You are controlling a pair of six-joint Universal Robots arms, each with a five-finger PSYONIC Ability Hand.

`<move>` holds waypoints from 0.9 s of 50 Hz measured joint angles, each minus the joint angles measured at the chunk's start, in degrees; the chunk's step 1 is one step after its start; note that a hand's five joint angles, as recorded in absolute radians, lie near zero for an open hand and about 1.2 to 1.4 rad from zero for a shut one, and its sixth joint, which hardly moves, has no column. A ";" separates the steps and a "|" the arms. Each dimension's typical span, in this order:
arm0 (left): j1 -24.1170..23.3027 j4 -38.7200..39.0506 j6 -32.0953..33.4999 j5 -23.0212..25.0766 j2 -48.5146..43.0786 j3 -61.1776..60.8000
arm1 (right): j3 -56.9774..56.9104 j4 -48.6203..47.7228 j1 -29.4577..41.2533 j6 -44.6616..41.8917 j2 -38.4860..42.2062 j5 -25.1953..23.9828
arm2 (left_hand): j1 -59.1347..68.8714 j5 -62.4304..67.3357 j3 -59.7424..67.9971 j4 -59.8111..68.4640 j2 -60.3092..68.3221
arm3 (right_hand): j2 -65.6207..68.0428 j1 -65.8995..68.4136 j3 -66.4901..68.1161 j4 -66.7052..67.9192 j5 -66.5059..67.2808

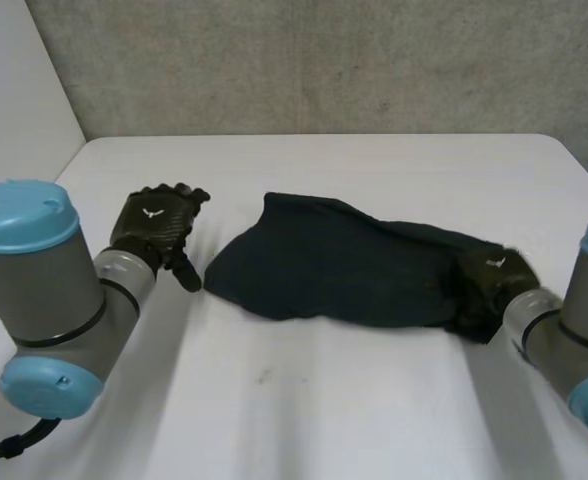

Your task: Fold the shorts.

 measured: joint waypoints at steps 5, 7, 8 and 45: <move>0.55 0.83 0.04 0.01 3.33 -1.69 | -1.10 0.99 -2.97 -11.68 -5.76 0.78 | 0.00 0.00 0.00 0.00 0.00 | 0.79 0.99 2.10 0.00 3.69; 0.59 0.84 0.04 0.01 3.93 -1.89 | -1.62 1.66 -3.36 -14.40 -6.61 0.89 | 0.00 0.00 0.00 0.00 0.00 | 0.79 1.51 2.28 0.00 4.36; 0.64 0.81 0.04 0.02 5.11 -2.30 | -3.25 3.26 -3.83 -20.08 -7.88 1.16 | 0.00 0.00 0.00 0.00 0.00 | 0.79 2.26 2.67 0.00 4.80; -5.81 2.54 0.49 -0.20 -3.07 15.07 | -26.02 11.95 16.29 -0.77 -1.88 -14.19 | 0.00 0.00 0.00 0.00 0.00 | -54.28 -39.58 -51.42 -54.67 -45.07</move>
